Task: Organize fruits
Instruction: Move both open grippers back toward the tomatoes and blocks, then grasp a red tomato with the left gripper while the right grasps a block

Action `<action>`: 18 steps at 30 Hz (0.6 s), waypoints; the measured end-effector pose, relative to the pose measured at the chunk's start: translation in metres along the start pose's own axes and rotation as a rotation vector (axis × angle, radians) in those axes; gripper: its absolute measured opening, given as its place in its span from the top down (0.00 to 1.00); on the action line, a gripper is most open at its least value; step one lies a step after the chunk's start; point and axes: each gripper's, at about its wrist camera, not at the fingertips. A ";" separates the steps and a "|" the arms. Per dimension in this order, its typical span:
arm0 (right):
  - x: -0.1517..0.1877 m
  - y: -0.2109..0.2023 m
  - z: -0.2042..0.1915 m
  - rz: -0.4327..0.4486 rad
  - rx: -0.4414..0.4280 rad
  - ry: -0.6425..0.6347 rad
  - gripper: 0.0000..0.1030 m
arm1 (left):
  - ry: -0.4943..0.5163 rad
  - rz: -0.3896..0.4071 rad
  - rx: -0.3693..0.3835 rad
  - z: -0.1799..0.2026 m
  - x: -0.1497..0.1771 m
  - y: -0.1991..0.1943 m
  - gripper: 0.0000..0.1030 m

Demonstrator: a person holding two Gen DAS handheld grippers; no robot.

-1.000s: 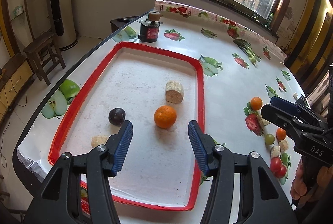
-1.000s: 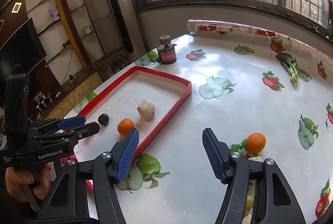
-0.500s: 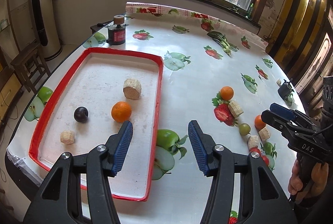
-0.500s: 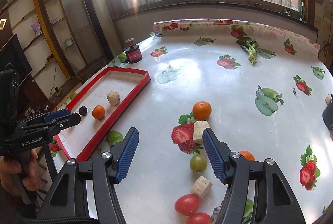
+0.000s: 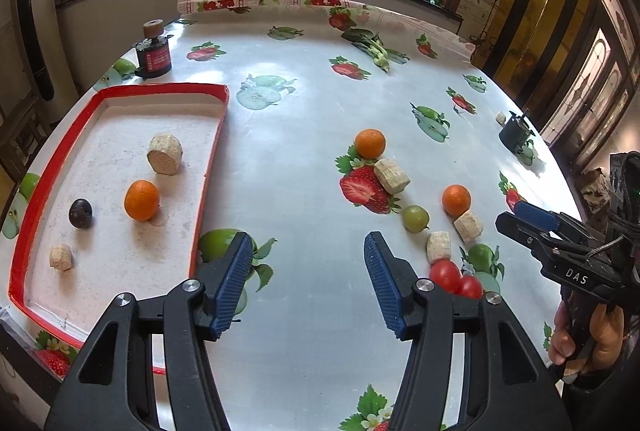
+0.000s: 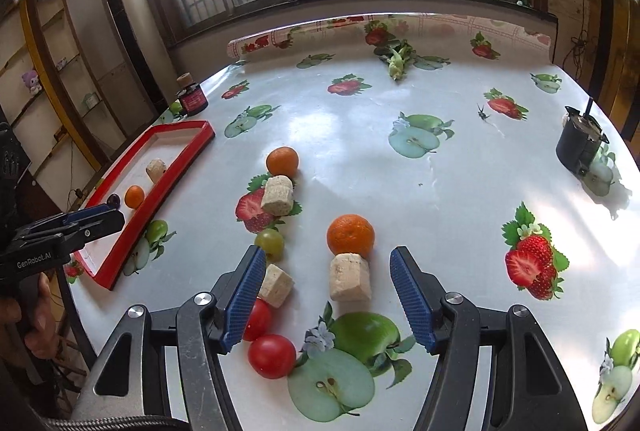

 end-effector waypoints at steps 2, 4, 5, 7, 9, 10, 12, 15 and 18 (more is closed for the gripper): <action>0.007 -0.002 0.005 -0.006 0.008 0.011 0.35 | 0.019 -0.020 0.015 0.010 0.007 0.004 0.45; 0.014 -0.004 0.009 -0.010 0.013 0.020 0.35 | 0.045 -0.041 0.032 0.021 0.014 0.007 0.45; 0.017 -0.005 0.011 -0.012 0.014 0.023 0.35 | 0.057 -0.051 0.041 0.026 0.018 0.009 0.45; 0.023 -0.006 0.013 -0.016 0.017 0.030 0.35 | 0.081 -0.070 0.056 0.036 0.026 0.012 0.45; 0.027 -0.008 0.013 -0.018 0.015 0.032 0.35 | 0.102 -0.089 0.072 0.044 0.031 0.017 0.45; 0.029 -0.008 0.013 -0.020 0.014 0.032 0.35 | 0.108 -0.100 0.079 0.048 0.033 0.020 0.45; 0.032 -0.011 0.012 -0.019 0.008 0.027 0.35 | 0.119 -0.119 0.094 0.054 0.038 0.024 0.45; 0.036 -0.015 0.007 -0.015 0.011 0.008 0.35 | 0.135 -0.145 0.117 0.064 0.043 0.032 0.45; 0.038 -0.017 0.006 -0.016 0.025 -0.004 0.35 | 0.151 -0.173 0.142 0.075 0.047 0.041 0.45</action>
Point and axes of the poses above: each gripper's, at about its wrist camera, not at the fingertips, and y roughly the way its jaws point, z to its right, x to its underside, and after that the axes turned 14 degrees about -y, right-handed
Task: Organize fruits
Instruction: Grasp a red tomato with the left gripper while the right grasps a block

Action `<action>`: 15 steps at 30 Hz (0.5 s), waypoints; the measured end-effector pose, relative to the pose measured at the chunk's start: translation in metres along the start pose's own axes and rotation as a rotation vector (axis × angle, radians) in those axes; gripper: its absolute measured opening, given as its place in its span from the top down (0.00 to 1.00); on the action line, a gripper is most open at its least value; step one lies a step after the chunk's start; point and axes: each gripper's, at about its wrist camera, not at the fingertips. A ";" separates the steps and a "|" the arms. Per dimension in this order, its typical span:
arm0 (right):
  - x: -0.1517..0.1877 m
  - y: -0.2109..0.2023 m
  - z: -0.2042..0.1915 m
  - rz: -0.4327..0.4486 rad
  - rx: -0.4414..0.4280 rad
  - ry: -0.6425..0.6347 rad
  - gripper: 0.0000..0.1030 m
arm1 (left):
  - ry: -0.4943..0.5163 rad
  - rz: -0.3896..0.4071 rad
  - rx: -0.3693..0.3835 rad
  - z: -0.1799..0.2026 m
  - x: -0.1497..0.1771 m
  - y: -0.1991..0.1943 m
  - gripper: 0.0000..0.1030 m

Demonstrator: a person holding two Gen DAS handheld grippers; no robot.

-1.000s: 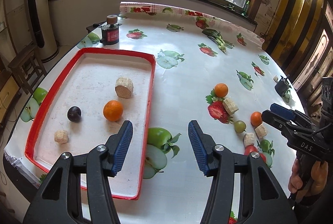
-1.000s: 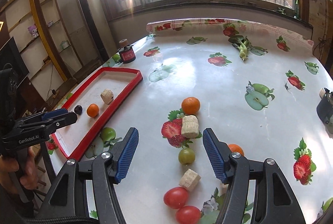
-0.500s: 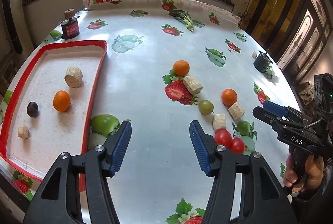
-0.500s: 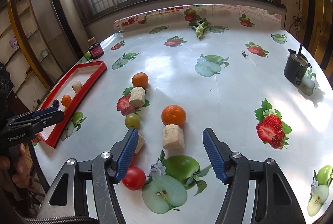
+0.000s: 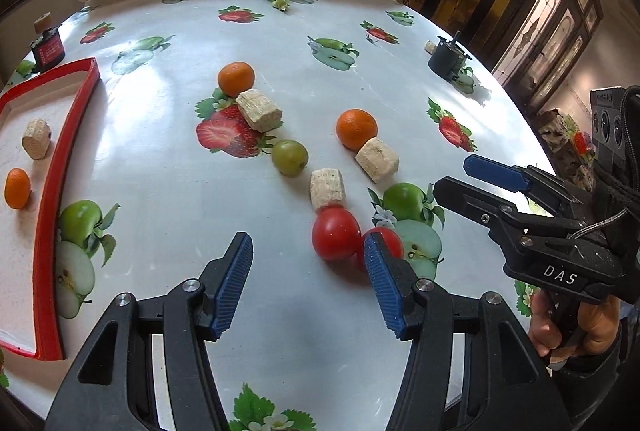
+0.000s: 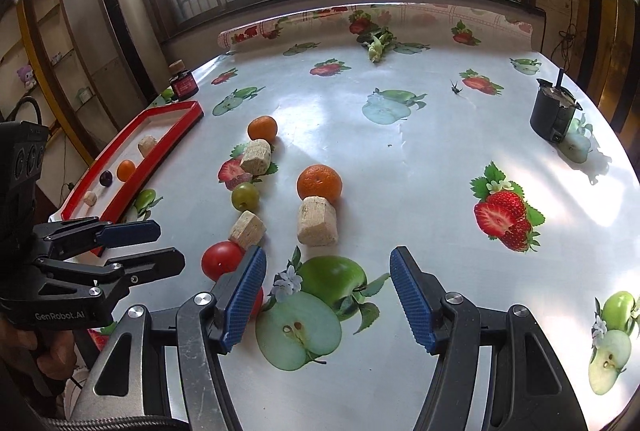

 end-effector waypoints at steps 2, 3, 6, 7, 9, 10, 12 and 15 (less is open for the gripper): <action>0.001 0.000 0.004 0.001 -0.002 0.011 0.35 | 0.013 -0.009 0.003 0.006 -0.001 0.008 0.45; 0.001 0.000 0.006 0.001 -0.003 0.016 0.36 | 0.019 -0.014 0.004 0.008 -0.002 0.012 0.45; 0.003 0.002 0.010 -0.002 0.000 0.027 0.36 | 0.009 -0.021 0.035 0.009 -0.006 0.022 0.49; 0.003 0.002 0.011 -0.003 -0.002 0.030 0.36 | 0.002 -0.026 0.054 0.007 -0.007 0.023 0.55; 0.003 0.004 0.012 -0.004 -0.006 0.034 0.36 | 0.002 -0.037 0.083 0.006 -0.009 0.022 0.70; 0.002 0.005 0.013 -0.004 -0.009 0.035 0.36 | 0.011 -0.035 0.068 0.006 -0.009 0.022 0.76; 0.000 0.009 0.013 -0.007 -0.019 0.036 0.36 | 0.020 -0.036 0.074 0.004 -0.008 0.020 0.76; -0.006 0.018 0.008 -0.011 -0.045 0.027 0.36 | 0.015 -0.027 0.063 -0.002 -0.006 0.015 0.76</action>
Point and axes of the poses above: each gripper's, at about its wrist camera, not at the fingertips, and y roughly the way its jaws point, z to its right, x to its underside, and after that the axes turned 14 degrees about -y, right-handed
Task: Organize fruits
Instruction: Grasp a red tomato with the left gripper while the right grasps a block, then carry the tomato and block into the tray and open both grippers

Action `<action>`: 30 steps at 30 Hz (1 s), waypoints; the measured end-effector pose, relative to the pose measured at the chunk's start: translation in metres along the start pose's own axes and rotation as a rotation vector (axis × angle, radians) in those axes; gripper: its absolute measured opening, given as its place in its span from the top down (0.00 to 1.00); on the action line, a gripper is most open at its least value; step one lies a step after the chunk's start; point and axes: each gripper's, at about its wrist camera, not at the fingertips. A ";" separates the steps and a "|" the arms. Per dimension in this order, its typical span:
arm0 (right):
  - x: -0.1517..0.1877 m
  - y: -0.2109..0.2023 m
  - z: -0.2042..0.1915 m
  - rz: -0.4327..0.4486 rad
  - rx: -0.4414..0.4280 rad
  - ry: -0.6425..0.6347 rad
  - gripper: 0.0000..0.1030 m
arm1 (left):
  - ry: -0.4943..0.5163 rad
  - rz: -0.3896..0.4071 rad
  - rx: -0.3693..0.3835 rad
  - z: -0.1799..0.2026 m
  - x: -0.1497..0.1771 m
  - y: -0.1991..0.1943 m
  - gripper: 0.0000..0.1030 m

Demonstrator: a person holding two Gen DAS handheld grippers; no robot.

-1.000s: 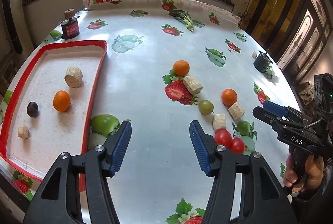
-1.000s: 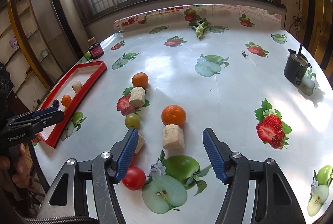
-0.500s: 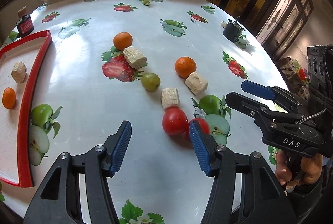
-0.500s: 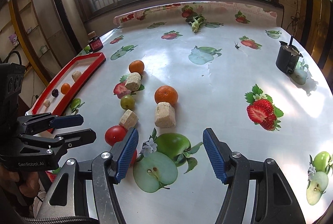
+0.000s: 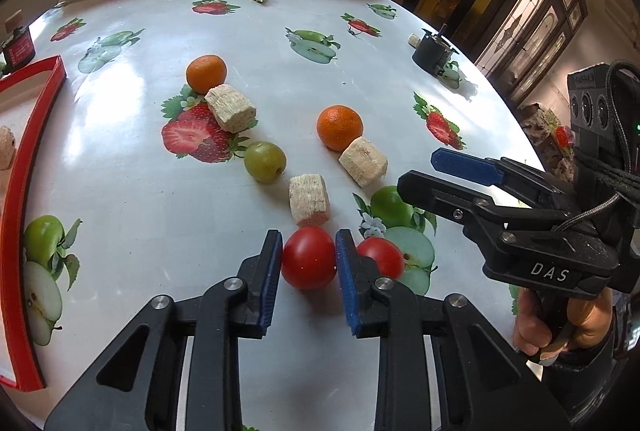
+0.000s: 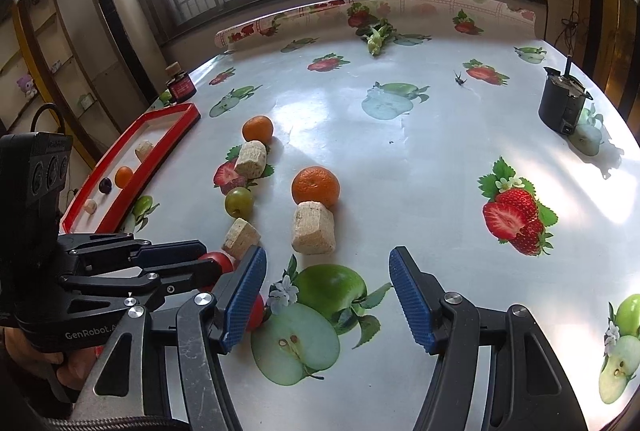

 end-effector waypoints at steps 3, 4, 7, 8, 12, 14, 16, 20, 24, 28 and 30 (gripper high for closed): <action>-0.007 0.013 -0.006 -0.013 -0.017 -0.019 0.38 | 0.002 0.020 -0.024 -0.007 0.002 -0.008 0.77; -0.009 0.018 -0.008 -0.021 -0.021 -0.026 0.40 | -0.005 0.024 -0.026 -0.011 0.003 -0.011 0.77; -0.014 0.035 -0.013 -0.050 0.006 -0.051 0.48 | -0.028 0.043 -0.032 -0.022 0.003 -0.020 0.77; -0.015 0.040 -0.013 -0.062 0.014 -0.056 0.52 | -0.038 0.049 -0.033 -0.026 0.003 -0.023 0.77; -0.011 0.050 -0.011 -0.080 0.021 -0.053 0.71 | -0.061 0.073 -0.038 -0.038 0.001 -0.034 0.77; -0.011 0.048 -0.010 -0.075 0.016 -0.051 0.71 | -0.070 0.085 -0.038 -0.041 0.000 -0.038 0.77; -0.011 0.042 -0.012 -0.059 0.012 -0.051 0.72 | -0.074 0.098 -0.040 -0.044 -0.001 -0.044 0.77; -0.018 0.029 -0.019 -0.030 0.007 -0.062 0.72 | -0.080 0.125 -0.047 -0.049 -0.003 -0.055 0.77; -0.028 0.020 -0.033 -0.002 -0.012 -0.086 0.72 | -0.095 0.151 -0.059 -0.058 -0.003 -0.067 0.76; -0.038 0.016 -0.051 0.016 -0.035 -0.122 0.72 | -0.120 0.177 -0.071 -0.070 -0.002 -0.079 0.77; -0.042 0.016 -0.061 0.023 -0.048 -0.137 0.72 | -0.132 0.193 -0.076 -0.077 -0.002 -0.087 0.76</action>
Point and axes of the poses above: each gripper's, at about its wrist camera, not at the fingertips, and y roughly the way its jaws point, z to its right, x to its underside, and after that the axes turned 14 degrees about -y, right-handed
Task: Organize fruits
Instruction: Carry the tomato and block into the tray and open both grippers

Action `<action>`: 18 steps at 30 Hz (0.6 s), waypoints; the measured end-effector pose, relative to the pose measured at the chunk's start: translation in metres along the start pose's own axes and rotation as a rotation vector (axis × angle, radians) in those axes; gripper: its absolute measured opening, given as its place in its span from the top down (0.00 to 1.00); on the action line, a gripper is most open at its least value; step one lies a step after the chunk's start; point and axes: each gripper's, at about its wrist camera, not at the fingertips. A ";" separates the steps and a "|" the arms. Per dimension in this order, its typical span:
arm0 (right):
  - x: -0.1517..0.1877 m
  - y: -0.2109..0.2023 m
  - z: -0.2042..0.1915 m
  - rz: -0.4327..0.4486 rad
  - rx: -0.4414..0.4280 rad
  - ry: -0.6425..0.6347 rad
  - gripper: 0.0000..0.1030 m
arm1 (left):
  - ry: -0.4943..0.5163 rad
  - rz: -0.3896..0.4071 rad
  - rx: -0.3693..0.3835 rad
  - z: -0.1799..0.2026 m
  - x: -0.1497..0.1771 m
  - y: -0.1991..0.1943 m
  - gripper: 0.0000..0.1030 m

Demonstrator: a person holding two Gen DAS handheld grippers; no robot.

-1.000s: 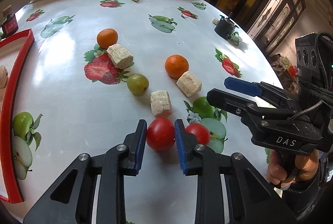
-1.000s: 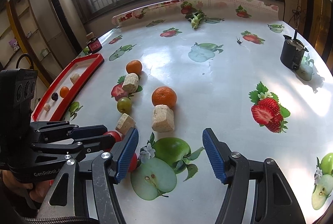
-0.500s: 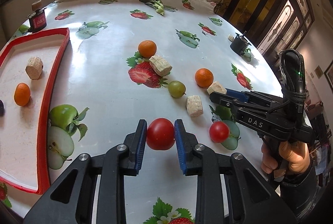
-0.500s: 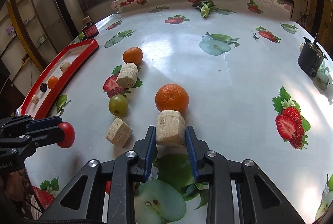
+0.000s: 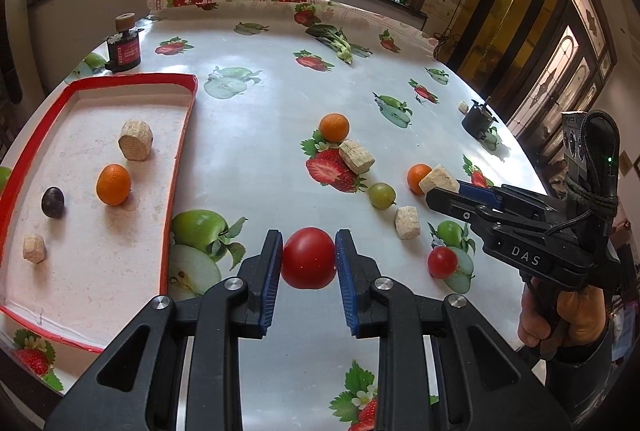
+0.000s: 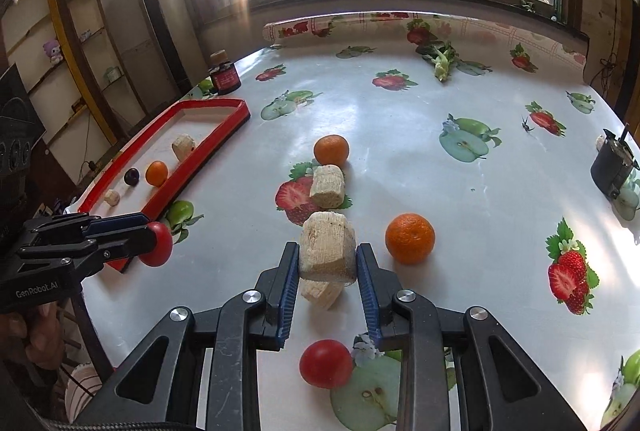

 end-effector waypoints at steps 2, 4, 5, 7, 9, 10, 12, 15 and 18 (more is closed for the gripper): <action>-0.005 0.000 -0.009 0.006 -0.012 -0.018 0.72 | -0.013 0.018 -0.008 -0.008 -0.002 -0.007 0.76; -0.010 0.001 -0.016 0.011 -0.022 -0.033 0.72 | -0.028 0.034 -0.016 -0.017 -0.005 -0.013 0.76; -0.012 0.001 -0.020 0.013 -0.027 -0.039 0.72 | -0.036 0.041 -0.020 -0.021 -0.006 -0.016 0.76; -0.017 0.004 -0.026 0.016 -0.033 -0.049 0.72 | -0.050 0.057 -0.030 -0.030 -0.008 -0.022 0.76; -0.021 0.006 -0.033 0.016 -0.043 -0.059 0.72 | -0.066 0.071 -0.037 -0.038 -0.010 -0.028 0.76; -0.023 0.007 -0.036 0.016 -0.048 -0.064 0.72 | -0.071 0.078 -0.044 -0.041 -0.011 -0.030 0.76; -0.027 0.010 -0.043 0.017 -0.059 -0.074 0.72 | -0.085 0.090 -0.053 -0.050 -0.013 -0.035 0.76; -0.032 0.014 -0.050 0.017 -0.074 -0.088 0.72 | -0.109 0.103 -0.067 -0.062 -0.015 -0.039 0.76; -0.039 0.019 -0.058 0.017 -0.089 -0.100 0.72 | -0.128 0.115 -0.078 -0.073 -0.017 -0.044 0.76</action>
Point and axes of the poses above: each gripper's, at about its wrist camera, not at the fingertips, and y roughly the way its jaws point, z to its right, x to its underside, and after that the axes turned 14 degrees about -y, right-handed
